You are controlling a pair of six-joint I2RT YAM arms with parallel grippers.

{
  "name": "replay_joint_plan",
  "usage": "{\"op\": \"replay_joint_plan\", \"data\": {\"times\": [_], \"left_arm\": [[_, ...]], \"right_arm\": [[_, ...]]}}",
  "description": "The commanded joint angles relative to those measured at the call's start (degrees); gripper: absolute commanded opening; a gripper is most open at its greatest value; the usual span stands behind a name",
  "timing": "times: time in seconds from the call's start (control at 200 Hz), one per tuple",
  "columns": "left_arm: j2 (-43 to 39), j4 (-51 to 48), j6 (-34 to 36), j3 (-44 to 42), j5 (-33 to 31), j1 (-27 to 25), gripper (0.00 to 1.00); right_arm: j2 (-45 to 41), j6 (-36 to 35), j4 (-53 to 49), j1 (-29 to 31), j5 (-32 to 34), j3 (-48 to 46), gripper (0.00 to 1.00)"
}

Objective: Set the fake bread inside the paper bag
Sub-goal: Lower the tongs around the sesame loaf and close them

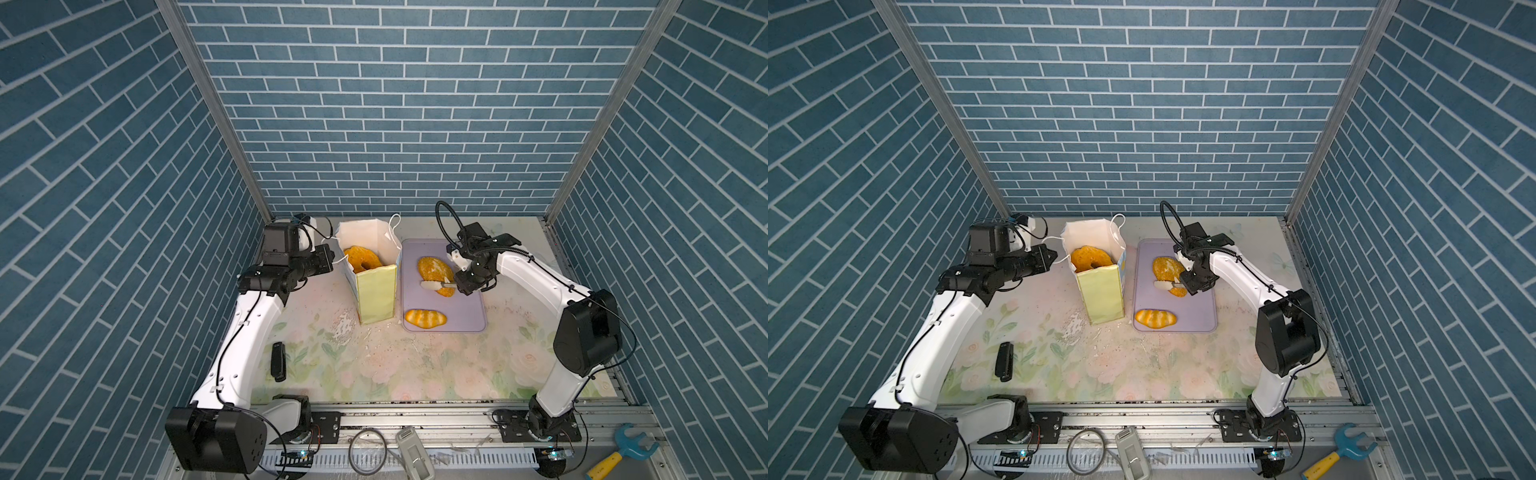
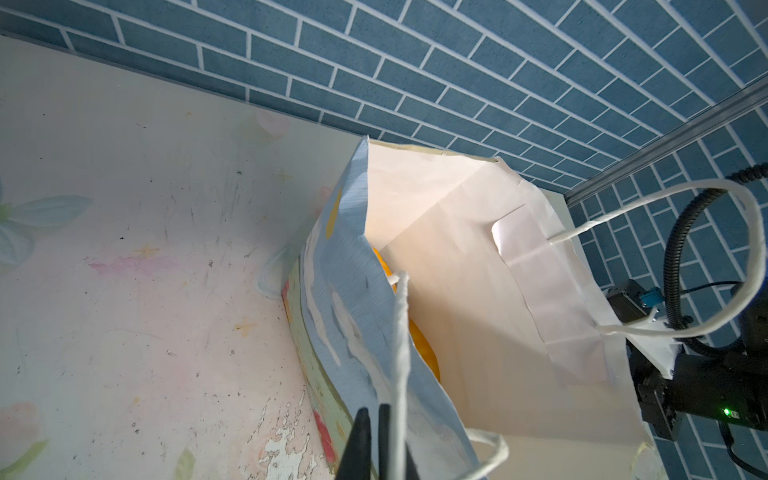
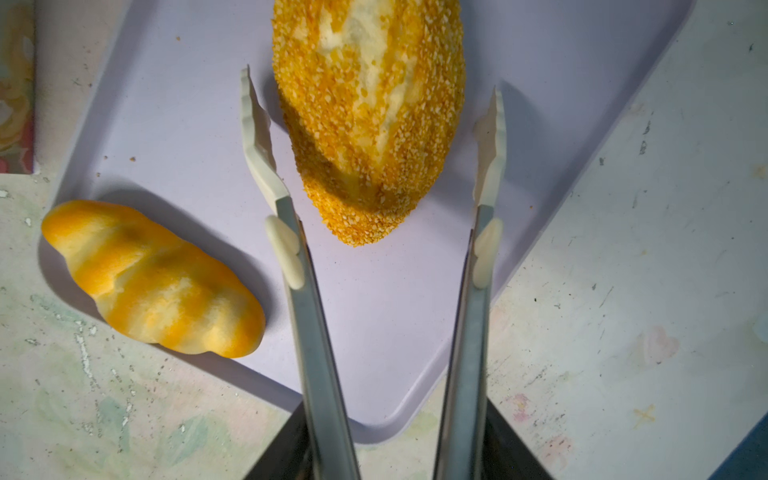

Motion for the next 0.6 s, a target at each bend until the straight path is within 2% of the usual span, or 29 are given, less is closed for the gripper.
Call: {"op": "replay_joint_plan", "data": {"times": [0.0,0.275,0.595], "left_arm": [[-0.15,1.12,-0.22,-0.78,0.41,0.01,0.09],[-0.24,1.36,0.04,-1.16,0.74,-0.02,0.09],[0.79,1.46,0.66,-0.44,1.64,0.01,0.12]], "right_arm": [[0.99,1.49,1.04,0.65,-0.33,-0.23,0.56],[2.64,2.56,1.74,1.03,0.74,-0.7,0.55],[2.37,4.1,2.43,1.38,2.52,-1.33,0.44]]}}
